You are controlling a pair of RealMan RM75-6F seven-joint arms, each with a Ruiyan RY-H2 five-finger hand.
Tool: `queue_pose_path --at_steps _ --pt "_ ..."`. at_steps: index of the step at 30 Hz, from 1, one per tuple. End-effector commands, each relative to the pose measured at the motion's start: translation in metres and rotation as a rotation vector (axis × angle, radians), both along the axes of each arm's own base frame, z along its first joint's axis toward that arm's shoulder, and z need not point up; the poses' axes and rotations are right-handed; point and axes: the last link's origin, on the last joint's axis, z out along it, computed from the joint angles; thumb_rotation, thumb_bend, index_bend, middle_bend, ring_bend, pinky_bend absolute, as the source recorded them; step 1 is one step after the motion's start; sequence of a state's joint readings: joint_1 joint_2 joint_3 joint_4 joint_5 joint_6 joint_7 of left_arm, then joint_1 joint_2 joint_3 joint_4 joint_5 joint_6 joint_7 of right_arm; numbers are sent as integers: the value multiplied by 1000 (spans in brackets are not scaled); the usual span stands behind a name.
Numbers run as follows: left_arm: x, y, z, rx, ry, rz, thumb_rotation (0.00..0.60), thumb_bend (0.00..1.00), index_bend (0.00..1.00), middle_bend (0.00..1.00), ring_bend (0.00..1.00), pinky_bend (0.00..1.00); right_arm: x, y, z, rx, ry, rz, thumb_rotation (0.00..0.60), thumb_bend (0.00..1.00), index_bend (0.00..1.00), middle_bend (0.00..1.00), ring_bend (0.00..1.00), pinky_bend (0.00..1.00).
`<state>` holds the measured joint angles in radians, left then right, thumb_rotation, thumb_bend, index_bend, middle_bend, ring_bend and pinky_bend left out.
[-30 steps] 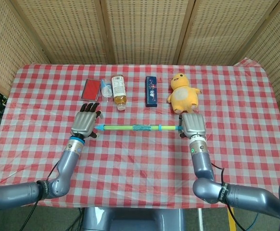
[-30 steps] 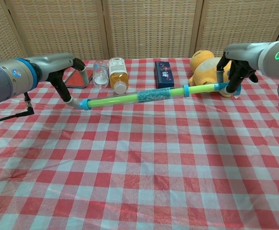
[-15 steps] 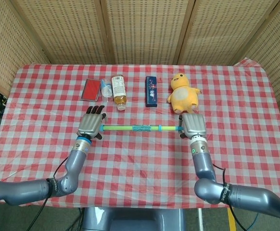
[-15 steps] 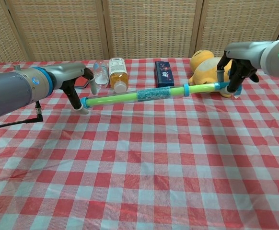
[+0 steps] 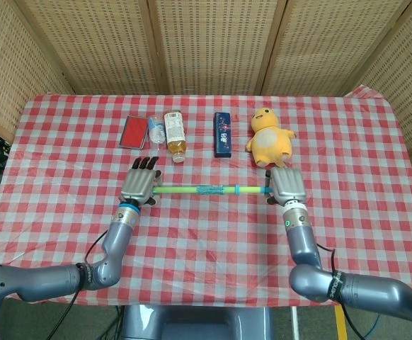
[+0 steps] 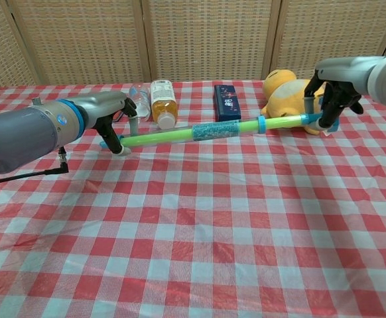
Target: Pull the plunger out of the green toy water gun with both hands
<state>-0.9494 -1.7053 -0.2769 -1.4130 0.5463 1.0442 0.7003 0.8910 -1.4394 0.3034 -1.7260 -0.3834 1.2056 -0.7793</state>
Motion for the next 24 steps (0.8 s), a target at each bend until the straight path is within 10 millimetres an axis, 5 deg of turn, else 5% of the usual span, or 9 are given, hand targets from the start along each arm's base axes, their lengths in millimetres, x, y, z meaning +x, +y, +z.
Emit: queue_pose_path --at_steps 1,24 --pt "0 0 1 3 5 -2 600 350 519 0 0 0 -1 0 1 -3 4 -2 600 550 843 1000 1000 779" --pt "-26 -16 39 51 43 17 600 350 553 0 0 0 -40 -7 19 -57 43 -104 600 550 843 1000 1000 779"
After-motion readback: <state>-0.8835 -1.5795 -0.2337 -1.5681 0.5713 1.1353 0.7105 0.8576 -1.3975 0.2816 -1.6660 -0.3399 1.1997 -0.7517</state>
